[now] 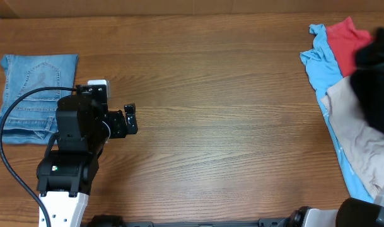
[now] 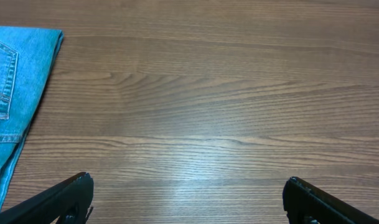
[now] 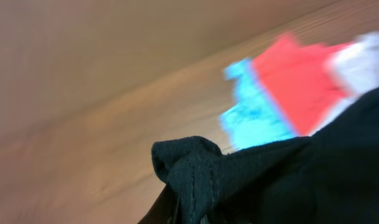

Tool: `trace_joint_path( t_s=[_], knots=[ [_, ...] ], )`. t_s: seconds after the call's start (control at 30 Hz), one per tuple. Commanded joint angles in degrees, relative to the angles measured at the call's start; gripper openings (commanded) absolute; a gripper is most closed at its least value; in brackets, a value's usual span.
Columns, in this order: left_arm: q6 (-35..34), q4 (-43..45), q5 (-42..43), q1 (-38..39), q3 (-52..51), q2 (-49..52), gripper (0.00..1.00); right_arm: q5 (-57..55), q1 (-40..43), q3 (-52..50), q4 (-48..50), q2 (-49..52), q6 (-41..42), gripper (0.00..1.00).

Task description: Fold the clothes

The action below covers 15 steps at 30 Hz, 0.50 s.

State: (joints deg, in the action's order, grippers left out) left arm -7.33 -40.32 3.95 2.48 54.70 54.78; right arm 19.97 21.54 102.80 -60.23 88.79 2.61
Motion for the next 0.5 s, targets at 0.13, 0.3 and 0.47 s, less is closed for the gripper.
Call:
trace_joint_path(
  t_s=[0.13, 0.3, 0.47],
  knots=[
    [-0.59, 0.42, 0.57, -0.31, 1.51, -0.13, 1.00, -0.42, -20.98, -0.92, -8.07, 7.91, -3.10, 0.09],
    [-0.59, 0.74, 0.57, -0.31, 1.51, -0.13, 1.00, -0.42, -30.27, -0.92, -5.62, 14.88, -3.06, 0.09],
    [-0.59, 1.51, 0.57, -0.31, 1.51, -0.15, 1.00, -0.42, -38.16, -0.92, 1.92, 19.87, -2.84, 0.09]
  ],
)
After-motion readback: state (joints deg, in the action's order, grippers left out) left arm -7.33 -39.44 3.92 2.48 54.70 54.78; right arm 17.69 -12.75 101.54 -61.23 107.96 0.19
